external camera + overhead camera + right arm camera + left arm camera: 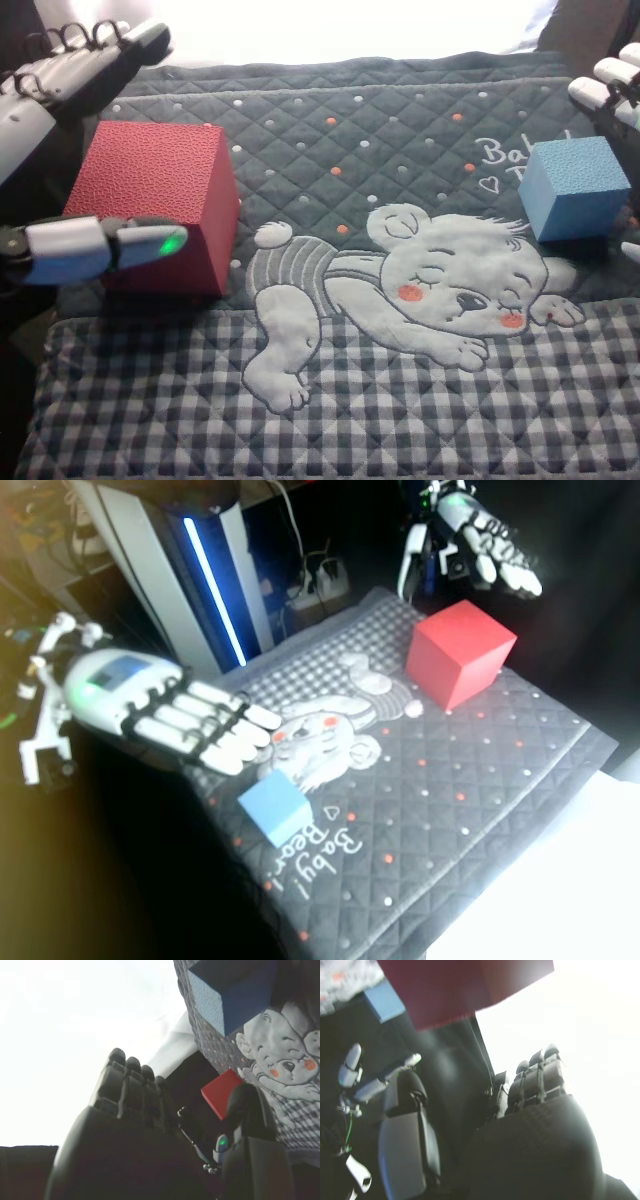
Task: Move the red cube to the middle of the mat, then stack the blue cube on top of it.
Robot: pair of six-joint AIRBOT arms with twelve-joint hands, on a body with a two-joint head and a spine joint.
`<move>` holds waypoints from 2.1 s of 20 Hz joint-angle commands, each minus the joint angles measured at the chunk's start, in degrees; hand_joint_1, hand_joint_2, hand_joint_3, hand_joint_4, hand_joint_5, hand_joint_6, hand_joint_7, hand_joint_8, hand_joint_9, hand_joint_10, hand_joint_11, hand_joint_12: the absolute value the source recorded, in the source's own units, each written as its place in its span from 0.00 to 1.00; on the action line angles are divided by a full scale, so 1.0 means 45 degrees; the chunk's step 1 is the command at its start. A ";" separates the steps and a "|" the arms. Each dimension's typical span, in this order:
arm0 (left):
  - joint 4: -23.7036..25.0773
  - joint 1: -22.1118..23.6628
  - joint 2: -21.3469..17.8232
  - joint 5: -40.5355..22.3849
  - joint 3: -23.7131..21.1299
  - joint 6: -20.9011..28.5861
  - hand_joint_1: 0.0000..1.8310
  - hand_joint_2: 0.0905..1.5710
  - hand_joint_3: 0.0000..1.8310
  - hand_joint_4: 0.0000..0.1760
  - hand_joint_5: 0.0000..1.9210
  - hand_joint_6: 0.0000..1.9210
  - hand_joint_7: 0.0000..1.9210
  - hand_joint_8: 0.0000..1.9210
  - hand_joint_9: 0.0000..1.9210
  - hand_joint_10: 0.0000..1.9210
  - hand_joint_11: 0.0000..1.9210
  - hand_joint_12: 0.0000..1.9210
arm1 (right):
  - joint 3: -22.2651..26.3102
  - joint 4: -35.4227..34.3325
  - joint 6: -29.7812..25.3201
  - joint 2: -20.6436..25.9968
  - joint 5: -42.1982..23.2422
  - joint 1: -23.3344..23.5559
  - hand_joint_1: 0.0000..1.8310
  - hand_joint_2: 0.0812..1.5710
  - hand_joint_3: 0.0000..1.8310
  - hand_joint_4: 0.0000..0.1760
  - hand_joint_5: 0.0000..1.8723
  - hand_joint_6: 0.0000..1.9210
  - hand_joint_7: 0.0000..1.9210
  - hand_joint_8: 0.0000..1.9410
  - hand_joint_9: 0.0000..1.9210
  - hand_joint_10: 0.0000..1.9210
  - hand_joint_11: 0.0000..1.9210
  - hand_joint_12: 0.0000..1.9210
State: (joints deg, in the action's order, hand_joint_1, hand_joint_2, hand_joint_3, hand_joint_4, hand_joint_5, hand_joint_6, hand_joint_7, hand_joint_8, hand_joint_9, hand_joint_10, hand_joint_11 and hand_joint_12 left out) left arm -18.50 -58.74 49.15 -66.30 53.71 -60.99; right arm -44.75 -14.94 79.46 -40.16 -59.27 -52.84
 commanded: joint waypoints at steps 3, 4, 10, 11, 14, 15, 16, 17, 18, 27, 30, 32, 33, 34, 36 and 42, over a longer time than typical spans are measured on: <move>-0.0125 0.0660 0.0617 0.0032 0.0492 -0.0269 0.50 0.56 0.00 1.00 0.00 0.00 0.00 0.00 0.00 0.00 0.00 0.00 | -0.0077 -0.0016 0.0036 -0.0027 -0.1431 0.0032 0.37 0.78 0.00 0.00 0.00 0.00 0.00 0.00 0.00 0.00 0.01 0.01; -0.0177 0.0951 0.0780 0.0601 0.0659 -0.0446 0.51 0.56 0.00 1.00 0.00 0.00 0.00 0.00 0.00 0.00 0.00 0.00 | -0.0079 -0.0034 0.0036 -0.0046 -0.1430 0.0012 0.36 0.78 0.00 0.00 0.00 0.00 0.00 0.00 0.00 0.00 0.00 0.01; -0.0237 0.1515 0.1177 0.1929 0.1097 -0.0785 0.68 0.64 0.00 0.72 0.16 0.19 0.17 0.14 0.04 0.46 0.00 0.68 | -0.0081 -0.0119 -0.0066 -0.0069 -0.1430 -0.0123 0.33 0.80 0.00 0.00 0.00 0.00 0.00 0.00 0.00 0.00 0.00 0.41; -0.0168 0.1427 0.1070 0.1734 0.1000 -0.0726 0.72 0.64 0.00 0.52 0.13 0.42 0.12 0.40 0.02 0.65 0.00 0.81 | -0.0082 -0.0133 -0.0067 -0.0069 -0.1430 -0.0153 0.31 0.80 0.00 0.00 0.00 0.00 0.00 0.00 0.00 0.00 0.00 0.41; 0.0226 0.1147 0.0739 0.0679 0.0713 -0.0197 0.77 0.70 0.02 0.56 0.09 0.82 0.00 0.86 0.00 0.97 0.00 1.00 | -0.0093 -0.0198 -0.0067 -0.0095 -0.1431 -0.0195 0.23 0.82 0.00 0.00 0.00 0.00 0.00 0.00 0.00 0.00 0.00 0.07; 0.0429 0.1135 0.0691 0.0349 0.0676 0.0036 0.76 0.71 0.02 0.52 0.08 0.82 0.00 0.87 0.00 0.97 0.00 1.00 | -0.0100 -0.0213 -0.0067 -0.0105 -0.1431 -0.0207 0.23 0.83 0.00 0.00 0.00 0.00 0.00 0.00 0.00 0.00 0.00 0.01; 0.0799 0.1156 0.0651 -0.0120 0.0623 0.0315 0.75 0.71 0.03 0.64 0.06 0.87 0.00 0.91 0.00 0.99 0.02 1.00 | -0.0109 -0.0220 -0.0068 -0.0120 -0.1431 -0.0220 0.23 0.83 0.00 0.00 0.00 0.00 0.00 0.00 0.00 0.00 0.00 0.00; 0.1107 0.1268 0.0632 -0.0401 0.0587 0.0462 0.77 0.70 0.02 0.63 0.05 0.87 0.00 0.89 0.00 0.98 0.02 1.00 | -0.0120 -0.0220 -0.0068 -0.0134 -0.1431 -0.0220 0.23 0.83 0.00 0.00 0.00 0.00 0.00 0.00 0.00 0.00 0.00 0.00; 0.1512 0.1492 0.0637 -0.0625 0.0576 0.0647 0.81 0.67 0.01 0.47 0.07 0.82 0.00 0.88 0.00 0.96 0.05 1.00 | -0.0134 -0.0220 -0.0068 -0.0149 -0.1433 -0.0220 0.23 0.84 0.00 0.00 0.00 0.00 0.00 0.00 0.00 0.00 0.00 0.00; 0.3623 0.4431 0.3072 0.2489 0.2119 0.1980 0.71 0.74 0.01 0.60 0.05 0.75 0.00 0.77 0.00 0.90 0.00 1.00 | -0.0221 -0.0406 -0.0068 -0.0222 -0.1457 -0.0289 0.29 0.85 0.00 0.04 0.00 0.00 0.00 0.00 0.00 0.00 0.00 0.00; 0.3718 0.4668 0.3885 0.3685 0.2779 0.2391 0.65 0.67 0.00 0.26 0.14 0.71 0.07 0.71 0.01 0.84 0.00 0.97 | -0.0241 -0.0488 -0.0068 -0.0242 -0.1461 -0.0304 0.27 0.84 0.00 0.00 0.00 0.00 0.00 0.00 0.00 0.00 0.02 0.02; 0.3975 0.4668 0.4199 0.4046 0.3150 0.3125 0.51 0.66 0.00 0.35 0.07 0.59 0.05 0.41 0.00 0.54 0.00 0.77 | -0.0241 -0.0514 -0.0069 -0.0249 -0.1462 -0.0313 0.24 0.86 0.01 0.03 0.00 0.00 0.00 0.00 0.00 0.00 0.00 0.01; 0.4029 0.4668 0.4305 0.4265 0.3206 0.3144 0.44 0.66 0.00 0.37 0.03 0.49 0.05 0.25 0.00 0.39 0.00 0.69 | -0.0241 -0.0518 -0.0100 -0.0249 -0.1465 -0.0321 0.25 0.90 0.00 0.07 0.00 0.00 0.00 0.00 0.00 0.00 0.00 0.07; 0.4176 0.4677 0.4382 0.4467 0.3219 0.3136 0.41 0.65 0.00 0.28 0.01 0.37 0.05 0.15 0.00 0.29 0.00 0.62 | -0.0242 -0.0525 -0.0118 -0.0249 -0.1475 -0.0324 0.24 0.91 0.00 0.03 0.00 0.00 0.00 0.00 0.00 0.00 0.00 0.11; 0.4271 0.4679 0.4470 0.4567 0.3233 0.3120 0.35 0.58 0.00 0.72 0.00 0.04 0.01 0.01 0.00 0.04 0.00 0.11 | -0.0241 -0.0534 -0.0138 -0.0249 -0.1516 -0.0337 0.20 0.95 0.01 0.01 0.00 0.00 0.00 0.00 0.00 0.00 0.00 0.13; 0.4232 0.4259 0.3861 0.2904 0.2663 0.3139 0.27 0.52 0.00 1.00 0.00 0.00 0.00 0.00 0.00 0.00 0.00 0.00 | -0.0464 -0.0565 -0.0970 -0.0249 -0.1560 -0.0433 0.34 0.82 0.00 0.24 0.00 0.00 0.00 0.00 0.00 0.00 0.00 0.21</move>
State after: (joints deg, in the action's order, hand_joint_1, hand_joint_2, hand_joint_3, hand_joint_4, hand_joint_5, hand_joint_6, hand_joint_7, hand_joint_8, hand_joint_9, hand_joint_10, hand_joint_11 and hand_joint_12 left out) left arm 1.17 -40.53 66.13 -45.28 65.14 -47.27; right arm -47.07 -17.06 73.34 -41.71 -59.20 -55.20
